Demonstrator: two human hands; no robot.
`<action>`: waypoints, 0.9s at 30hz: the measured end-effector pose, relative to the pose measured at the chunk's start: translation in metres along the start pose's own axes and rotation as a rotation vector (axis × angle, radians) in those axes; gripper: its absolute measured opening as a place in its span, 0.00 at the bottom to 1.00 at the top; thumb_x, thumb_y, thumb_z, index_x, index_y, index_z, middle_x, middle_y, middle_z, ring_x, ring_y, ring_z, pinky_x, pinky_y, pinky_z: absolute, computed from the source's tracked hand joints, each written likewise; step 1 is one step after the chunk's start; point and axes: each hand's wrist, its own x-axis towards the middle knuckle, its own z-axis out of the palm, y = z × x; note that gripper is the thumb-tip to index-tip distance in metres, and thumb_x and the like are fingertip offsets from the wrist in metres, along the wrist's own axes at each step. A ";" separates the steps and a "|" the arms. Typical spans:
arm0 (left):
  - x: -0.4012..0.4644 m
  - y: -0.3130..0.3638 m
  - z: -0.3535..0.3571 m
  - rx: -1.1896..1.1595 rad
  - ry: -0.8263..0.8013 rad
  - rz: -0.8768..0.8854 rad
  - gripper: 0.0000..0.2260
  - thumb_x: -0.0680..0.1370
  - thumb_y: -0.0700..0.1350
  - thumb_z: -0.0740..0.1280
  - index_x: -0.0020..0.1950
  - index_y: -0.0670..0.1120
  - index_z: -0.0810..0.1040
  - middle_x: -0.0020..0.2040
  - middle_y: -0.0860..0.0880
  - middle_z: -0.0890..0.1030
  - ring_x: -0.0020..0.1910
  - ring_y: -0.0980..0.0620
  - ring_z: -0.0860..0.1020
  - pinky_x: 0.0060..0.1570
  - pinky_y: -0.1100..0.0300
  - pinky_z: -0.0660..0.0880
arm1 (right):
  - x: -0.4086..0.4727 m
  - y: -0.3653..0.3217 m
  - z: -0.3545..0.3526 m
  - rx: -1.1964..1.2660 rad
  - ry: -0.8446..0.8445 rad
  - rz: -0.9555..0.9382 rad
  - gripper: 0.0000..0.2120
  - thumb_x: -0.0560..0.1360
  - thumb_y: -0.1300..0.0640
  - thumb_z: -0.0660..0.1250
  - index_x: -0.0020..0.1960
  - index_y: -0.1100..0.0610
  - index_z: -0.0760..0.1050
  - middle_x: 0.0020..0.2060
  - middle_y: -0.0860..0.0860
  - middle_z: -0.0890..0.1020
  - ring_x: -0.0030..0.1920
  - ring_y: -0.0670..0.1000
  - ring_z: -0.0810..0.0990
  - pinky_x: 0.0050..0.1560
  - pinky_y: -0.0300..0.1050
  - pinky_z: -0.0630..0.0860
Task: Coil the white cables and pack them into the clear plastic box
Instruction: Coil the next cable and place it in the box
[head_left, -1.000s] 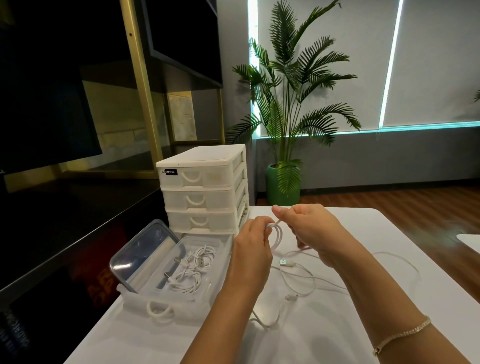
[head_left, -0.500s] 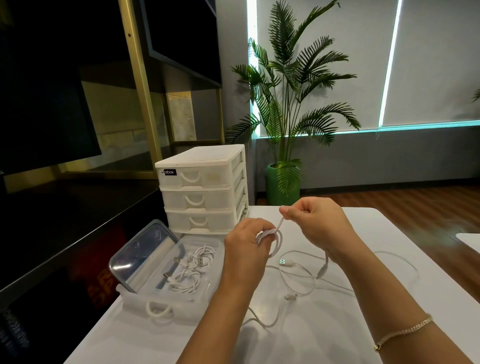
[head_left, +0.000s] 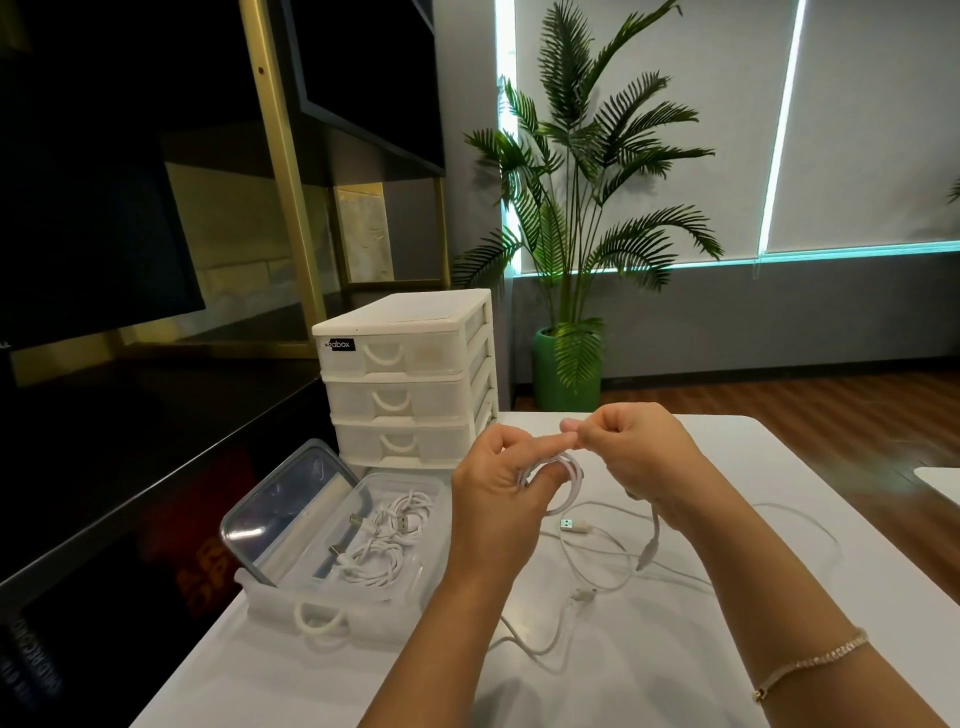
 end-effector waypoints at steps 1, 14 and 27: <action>0.000 0.000 0.000 -0.001 0.012 0.000 0.11 0.71 0.40 0.72 0.50 0.54 0.83 0.41 0.54 0.75 0.43 0.54 0.75 0.40 0.75 0.72 | 0.000 0.000 0.000 -0.003 -0.019 0.012 0.15 0.76 0.49 0.64 0.32 0.53 0.74 0.28 0.48 0.73 0.28 0.45 0.67 0.31 0.38 0.64; 0.002 -0.009 0.000 0.075 0.148 0.052 0.06 0.71 0.43 0.73 0.48 0.50 0.84 0.42 0.55 0.80 0.45 0.66 0.75 0.39 0.78 0.70 | -0.001 -0.004 0.008 -0.418 0.023 -0.126 0.07 0.78 0.48 0.61 0.52 0.47 0.76 0.57 0.48 0.77 0.60 0.51 0.69 0.58 0.48 0.68; -0.001 -0.009 0.003 0.167 0.241 -0.061 0.05 0.72 0.46 0.71 0.47 0.50 0.84 0.41 0.55 0.82 0.38 0.56 0.79 0.39 0.66 0.78 | -0.008 -0.016 0.002 -0.487 -0.155 -0.137 0.15 0.74 0.43 0.64 0.57 0.47 0.79 0.56 0.47 0.81 0.59 0.49 0.75 0.69 0.62 0.62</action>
